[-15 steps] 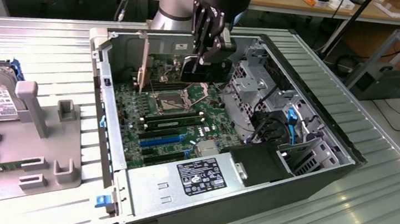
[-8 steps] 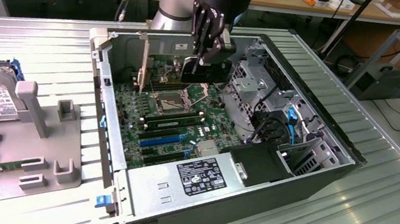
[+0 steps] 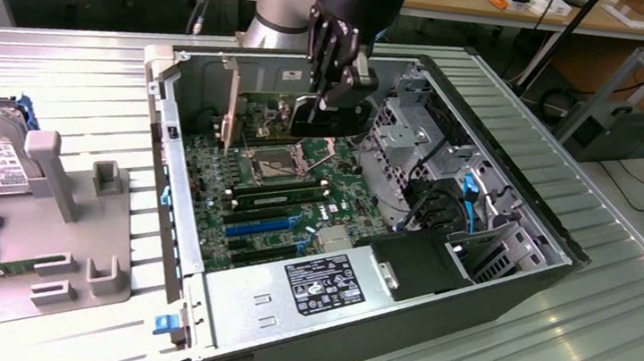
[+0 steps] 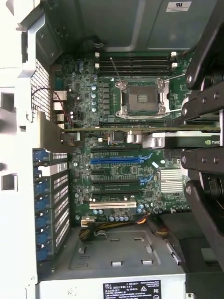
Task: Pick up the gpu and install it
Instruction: 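Insert the gpu into the slot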
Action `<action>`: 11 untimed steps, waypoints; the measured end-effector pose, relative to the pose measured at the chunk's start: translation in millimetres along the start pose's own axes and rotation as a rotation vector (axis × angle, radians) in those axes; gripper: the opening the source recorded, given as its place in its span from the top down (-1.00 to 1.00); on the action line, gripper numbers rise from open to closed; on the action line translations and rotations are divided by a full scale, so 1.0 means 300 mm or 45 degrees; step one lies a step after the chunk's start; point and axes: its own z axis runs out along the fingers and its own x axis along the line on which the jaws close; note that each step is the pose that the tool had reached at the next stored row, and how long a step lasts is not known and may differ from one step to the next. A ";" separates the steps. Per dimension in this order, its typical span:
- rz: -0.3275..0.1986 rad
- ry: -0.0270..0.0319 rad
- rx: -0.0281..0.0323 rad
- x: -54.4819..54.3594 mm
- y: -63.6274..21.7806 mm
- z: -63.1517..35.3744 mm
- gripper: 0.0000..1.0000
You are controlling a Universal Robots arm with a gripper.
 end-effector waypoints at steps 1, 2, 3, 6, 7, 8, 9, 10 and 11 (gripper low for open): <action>0.000 0.0000 0.0000 0.000 0.000 0.003 0.45; 0.000 0.0000 0.0002 0.000 0.000 0.008 0.45; 0.000 0.0000 0.0002 0.000 0.000 0.011 0.45; 0.000 -0.0002 0.0009 0.000 -0.001 0.029 0.45; 0.000 -0.0001 0.0011 0.000 -0.002 0.034 0.45; 0.000 -0.0001 0.0015 0.000 -0.002 0.041 0.45; 0.000 0.0000 0.0017 0.000 -0.002 0.044 0.45; 0.000 0.0000 0.0023 0.000 -0.002 0.047 0.45; 0.000 -0.0002 0.0029 0.000 -0.002 0.050 0.45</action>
